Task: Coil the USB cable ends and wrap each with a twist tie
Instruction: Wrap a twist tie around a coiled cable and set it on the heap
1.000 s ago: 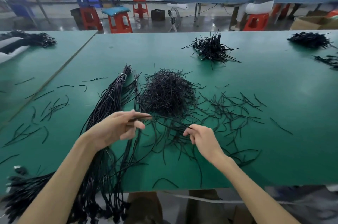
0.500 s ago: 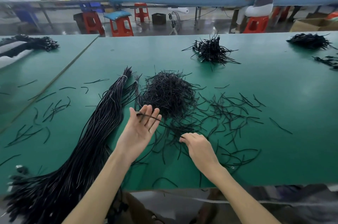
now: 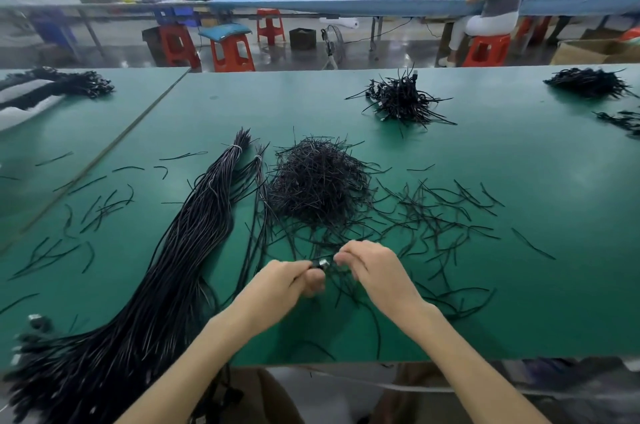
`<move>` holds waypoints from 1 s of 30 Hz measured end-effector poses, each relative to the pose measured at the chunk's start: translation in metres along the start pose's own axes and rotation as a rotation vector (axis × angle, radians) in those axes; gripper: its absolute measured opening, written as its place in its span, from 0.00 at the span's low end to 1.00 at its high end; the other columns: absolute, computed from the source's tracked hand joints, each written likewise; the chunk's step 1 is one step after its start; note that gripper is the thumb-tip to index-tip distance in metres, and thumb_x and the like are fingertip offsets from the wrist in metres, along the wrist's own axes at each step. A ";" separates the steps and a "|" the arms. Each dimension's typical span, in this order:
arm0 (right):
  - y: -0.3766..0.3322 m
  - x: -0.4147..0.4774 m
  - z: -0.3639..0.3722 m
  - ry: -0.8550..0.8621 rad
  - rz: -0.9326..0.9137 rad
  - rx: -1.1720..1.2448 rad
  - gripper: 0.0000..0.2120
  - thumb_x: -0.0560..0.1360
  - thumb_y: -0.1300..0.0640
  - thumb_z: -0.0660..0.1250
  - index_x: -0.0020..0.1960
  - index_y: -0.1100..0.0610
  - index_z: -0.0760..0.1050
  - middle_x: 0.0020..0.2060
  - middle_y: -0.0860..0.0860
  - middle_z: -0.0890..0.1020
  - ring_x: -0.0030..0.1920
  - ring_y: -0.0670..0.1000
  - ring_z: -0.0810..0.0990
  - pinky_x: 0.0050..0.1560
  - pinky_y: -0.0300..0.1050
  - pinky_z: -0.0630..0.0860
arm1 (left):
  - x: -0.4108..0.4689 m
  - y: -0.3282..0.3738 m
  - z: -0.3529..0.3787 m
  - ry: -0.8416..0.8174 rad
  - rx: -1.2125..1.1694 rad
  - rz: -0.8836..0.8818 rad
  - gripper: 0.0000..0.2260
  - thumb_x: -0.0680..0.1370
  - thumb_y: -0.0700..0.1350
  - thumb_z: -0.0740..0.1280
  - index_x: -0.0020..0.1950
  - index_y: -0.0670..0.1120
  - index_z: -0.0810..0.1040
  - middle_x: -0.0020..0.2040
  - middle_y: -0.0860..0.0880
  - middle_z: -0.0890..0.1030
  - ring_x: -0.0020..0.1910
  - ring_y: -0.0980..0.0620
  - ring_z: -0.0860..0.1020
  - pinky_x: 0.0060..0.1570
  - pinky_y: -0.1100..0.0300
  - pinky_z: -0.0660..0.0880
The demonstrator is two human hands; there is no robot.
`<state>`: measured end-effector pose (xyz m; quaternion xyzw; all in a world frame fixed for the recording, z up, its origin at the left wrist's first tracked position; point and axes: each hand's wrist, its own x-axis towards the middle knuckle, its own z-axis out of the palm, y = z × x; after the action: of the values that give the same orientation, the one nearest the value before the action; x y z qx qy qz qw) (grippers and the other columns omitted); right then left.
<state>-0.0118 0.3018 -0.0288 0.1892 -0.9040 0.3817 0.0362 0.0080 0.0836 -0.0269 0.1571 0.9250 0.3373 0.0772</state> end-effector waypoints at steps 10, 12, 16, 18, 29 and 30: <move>-0.044 -0.006 0.020 0.144 0.075 0.484 0.24 0.83 0.40 0.57 0.32 0.51 0.68 0.23 0.46 0.68 0.25 0.47 0.64 0.28 0.45 0.61 | 0.036 0.062 0.012 0.151 -1.419 -0.204 0.24 0.86 0.56 0.55 0.66 0.38 0.78 0.59 0.45 0.85 0.60 0.48 0.84 0.56 0.59 0.81; -0.041 -0.009 0.027 0.127 0.064 0.445 0.26 0.83 0.37 0.56 0.31 0.50 0.67 0.23 0.47 0.69 0.26 0.47 0.65 0.30 0.49 0.64 | 0.037 0.065 -0.006 0.184 -1.681 -0.226 0.20 0.86 0.54 0.56 0.61 0.39 0.79 0.44 0.50 0.86 0.42 0.54 0.84 0.39 0.63 0.81; -0.022 -0.012 0.023 0.003 -0.025 0.212 0.31 0.82 0.33 0.51 0.30 0.53 0.64 0.22 0.50 0.67 0.25 0.51 0.67 0.51 0.41 0.73 | 0.022 0.043 -0.046 0.114 -1.618 -0.078 0.18 0.85 0.55 0.61 0.40 0.46 0.76 0.27 0.56 0.61 0.23 0.56 0.56 0.25 0.61 0.56; -0.012 0.000 0.011 -0.036 -0.057 0.056 0.29 0.82 0.35 0.49 0.29 0.52 0.61 0.22 0.45 0.63 0.23 0.48 0.65 0.61 0.42 0.69 | 0.007 0.036 -0.056 0.049 -1.148 0.012 0.22 0.84 0.59 0.62 0.35 0.47 0.74 0.26 0.53 0.62 0.24 0.53 0.57 0.27 0.60 0.55; -0.043 0.046 0.024 0.120 0.092 0.412 0.31 0.84 0.43 0.57 0.26 0.56 0.64 0.21 0.50 0.68 0.25 0.47 0.65 0.29 0.45 0.63 | 0.009 0.020 -0.004 0.486 -0.326 -0.023 0.17 0.84 0.51 0.60 0.42 0.48 0.82 0.27 0.52 0.73 0.26 0.57 0.64 0.29 0.59 0.63; -0.047 0.041 0.027 0.134 0.105 0.469 0.31 0.85 0.42 0.57 0.27 0.58 0.67 0.22 0.51 0.70 0.26 0.47 0.66 0.30 0.45 0.64 | 0.010 0.024 -0.001 0.514 -0.420 -0.056 0.18 0.84 0.53 0.60 0.39 0.49 0.81 0.27 0.49 0.71 0.28 0.55 0.65 0.30 0.59 0.62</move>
<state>-0.0305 0.2394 -0.0073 0.1195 -0.7949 0.5940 0.0314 0.0037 0.1040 -0.0103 0.0223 0.8285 0.5468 -0.1186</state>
